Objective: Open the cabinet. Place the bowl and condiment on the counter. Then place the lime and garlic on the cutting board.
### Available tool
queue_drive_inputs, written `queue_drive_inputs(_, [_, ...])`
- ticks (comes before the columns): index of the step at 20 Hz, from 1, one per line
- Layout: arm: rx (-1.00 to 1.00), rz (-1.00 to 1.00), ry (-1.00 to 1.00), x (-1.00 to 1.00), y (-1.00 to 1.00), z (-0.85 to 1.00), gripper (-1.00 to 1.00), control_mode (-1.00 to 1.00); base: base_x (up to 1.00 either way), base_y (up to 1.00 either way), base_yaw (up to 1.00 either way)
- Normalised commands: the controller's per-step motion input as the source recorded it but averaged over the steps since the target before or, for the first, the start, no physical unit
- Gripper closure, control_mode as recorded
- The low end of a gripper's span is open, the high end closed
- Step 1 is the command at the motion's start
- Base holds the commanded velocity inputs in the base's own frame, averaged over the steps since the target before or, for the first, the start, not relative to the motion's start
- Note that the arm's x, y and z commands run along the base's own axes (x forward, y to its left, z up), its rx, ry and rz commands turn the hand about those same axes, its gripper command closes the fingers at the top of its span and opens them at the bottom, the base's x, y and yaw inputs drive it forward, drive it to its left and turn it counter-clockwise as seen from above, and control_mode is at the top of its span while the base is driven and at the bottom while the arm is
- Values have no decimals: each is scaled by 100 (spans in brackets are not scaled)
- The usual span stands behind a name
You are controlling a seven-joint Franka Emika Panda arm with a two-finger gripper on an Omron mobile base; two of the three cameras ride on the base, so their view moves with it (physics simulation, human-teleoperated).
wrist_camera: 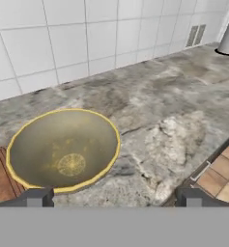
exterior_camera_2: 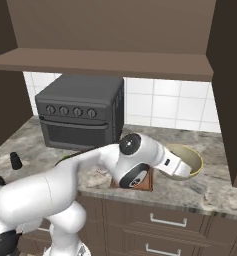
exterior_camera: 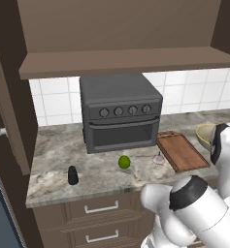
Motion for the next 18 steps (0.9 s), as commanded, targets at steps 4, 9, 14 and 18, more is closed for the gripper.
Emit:
queue_drive_inputs(4, [0, 5, 24, -20, 1, 43, -100, -100, 0, 0, 0])
queue_drive_inputs(9, [-1, 15, 27, -39, 15, 36, -100, -100, 0, 0, 0])
queue_drive_inputs(14, [0, 13, 21, -54, 40, 32, -100, -100, 0, 0, 0])
queue_drive_inputs(18, [-1, 11, 18, -47, 63, 36, -100, -100, 0, 0, 0])
